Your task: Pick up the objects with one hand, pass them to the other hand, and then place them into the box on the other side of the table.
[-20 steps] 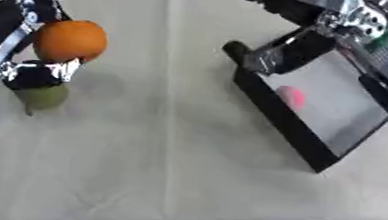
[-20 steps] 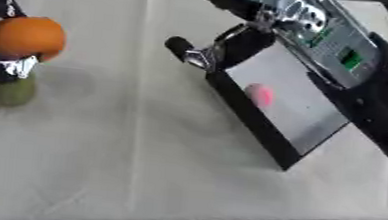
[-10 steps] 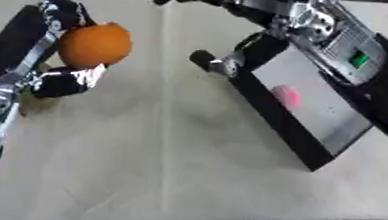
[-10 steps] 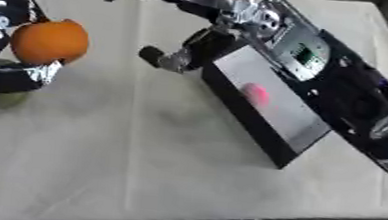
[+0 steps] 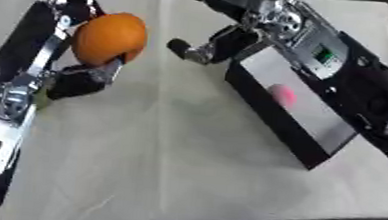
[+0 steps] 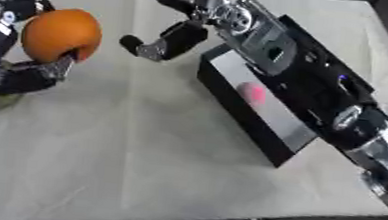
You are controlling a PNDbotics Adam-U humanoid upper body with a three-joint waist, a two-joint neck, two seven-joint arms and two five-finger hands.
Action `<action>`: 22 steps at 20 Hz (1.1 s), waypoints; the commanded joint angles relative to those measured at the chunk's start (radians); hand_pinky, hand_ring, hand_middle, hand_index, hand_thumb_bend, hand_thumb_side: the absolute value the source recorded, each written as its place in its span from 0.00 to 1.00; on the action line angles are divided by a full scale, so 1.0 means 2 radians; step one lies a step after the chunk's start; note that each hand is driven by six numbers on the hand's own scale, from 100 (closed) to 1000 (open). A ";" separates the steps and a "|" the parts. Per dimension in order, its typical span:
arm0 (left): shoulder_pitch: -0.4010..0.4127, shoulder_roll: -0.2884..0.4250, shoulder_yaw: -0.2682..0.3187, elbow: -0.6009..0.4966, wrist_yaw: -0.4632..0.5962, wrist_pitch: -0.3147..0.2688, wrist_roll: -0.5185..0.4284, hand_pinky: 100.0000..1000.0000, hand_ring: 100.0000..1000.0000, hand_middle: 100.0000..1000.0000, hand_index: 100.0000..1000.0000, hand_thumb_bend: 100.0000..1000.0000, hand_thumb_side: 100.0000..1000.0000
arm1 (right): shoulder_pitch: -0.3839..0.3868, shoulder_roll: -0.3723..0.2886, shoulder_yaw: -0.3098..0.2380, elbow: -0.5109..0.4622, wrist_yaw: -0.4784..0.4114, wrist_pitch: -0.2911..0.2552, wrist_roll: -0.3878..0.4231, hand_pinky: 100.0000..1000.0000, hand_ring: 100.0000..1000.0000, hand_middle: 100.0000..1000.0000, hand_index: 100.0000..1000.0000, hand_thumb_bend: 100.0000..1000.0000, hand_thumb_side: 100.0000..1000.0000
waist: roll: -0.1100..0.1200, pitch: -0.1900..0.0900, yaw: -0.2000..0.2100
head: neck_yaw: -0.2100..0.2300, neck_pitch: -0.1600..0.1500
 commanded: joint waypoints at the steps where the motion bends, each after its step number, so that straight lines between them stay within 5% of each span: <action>1: -0.012 -0.009 -0.002 -0.015 0.014 0.001 0.005 0.58 0.42 0.38 0.53 0.00 0.23 | -0.012 -0.002 -0.001 0.000 0.003 -0.005 0.004 1.00 1.00 0.90 1.00 0.08 0.00 | 0.000 -0.007 0.000 | -0.002 -0.007; 11: -0.017 -0.027 0.001 -0.004 0.002 0.003 0.007 0.57 0.42 0.38 0.53 0.00 0.24 | -0.021 0.009 0.002 -0.010 -0.018 -0.001 0.033 1.00 1.00 0.90 1.00 0.07 0.00 | -0.002 -0.004 -0.002 | -0.005 -0.007; 15: -0.018 -0.038 -0.002 -0.004 0.002 0.000 0.009 0.57 0.42 0.38 0.53 0.00 0.25 | -0.027 0.017 0.002 -0.002 -0.013 0.008 0.030 1.00 1.00 0.82 1.00 0.04 0.00 | -0.002 -0.003 -0.001 | -0.006 -0.007; 20: -0.019 -0.043 -0.006 -0.006 0.011 -0.002 0.011 0.57 0.42 0.38 0.54 0.00 0.26 | -0.029 0.023 0.002 0.006 -0.009 0.027 0.002 1.00 1.00 0.59 0.84 0.00 0.00 | -0.003 -0.002 0.001 | -0.009 -0.007; 22: -0.020 -0.045 -0.008 -0.007 0.016 -0.002 0.013 0.57 0.42 0.38 0.54 0.00 0.28 | -0.029 0.024 0.003 0.007 -0.001 0.030 -0.003 0.97 0.91 0.47 0.73 0.00 0.00 | -0.003 -0.002 0.002 | -0.010 -0.007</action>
